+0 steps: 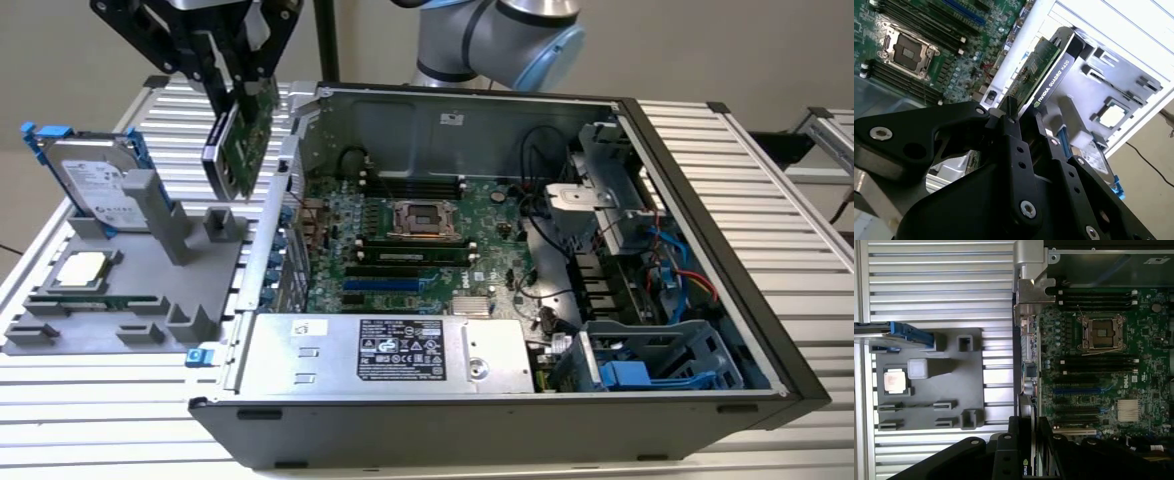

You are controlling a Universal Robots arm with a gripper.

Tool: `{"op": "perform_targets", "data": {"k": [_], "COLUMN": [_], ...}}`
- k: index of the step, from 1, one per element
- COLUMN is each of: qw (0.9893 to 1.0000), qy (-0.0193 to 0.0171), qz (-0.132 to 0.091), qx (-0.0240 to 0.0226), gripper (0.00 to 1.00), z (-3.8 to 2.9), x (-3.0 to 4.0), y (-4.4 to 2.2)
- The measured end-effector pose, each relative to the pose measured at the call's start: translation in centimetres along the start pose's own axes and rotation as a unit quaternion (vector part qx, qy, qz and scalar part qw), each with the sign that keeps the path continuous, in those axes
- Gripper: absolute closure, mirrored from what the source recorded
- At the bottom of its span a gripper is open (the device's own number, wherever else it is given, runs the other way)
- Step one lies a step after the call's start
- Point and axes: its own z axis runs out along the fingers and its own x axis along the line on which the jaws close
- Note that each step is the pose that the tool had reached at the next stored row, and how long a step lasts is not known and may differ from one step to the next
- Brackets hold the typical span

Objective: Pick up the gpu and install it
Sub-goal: 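Pick up the gpu and move the gpu toward the slot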

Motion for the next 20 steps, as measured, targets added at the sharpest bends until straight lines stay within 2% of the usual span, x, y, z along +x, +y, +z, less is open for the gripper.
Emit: {"op": "perform_targets", "data": {"k": [14,20], "qw": [1.0000,1.0000], "qy": [0.0000,0.0001], "qz": [0.000,0.000], "qx": [0.0000,0.0000], "gripper": [1.00,1.00], "z": [0.02,0.05], "x": [-0.68,-1.46], "y": [0.03,0.06]}}
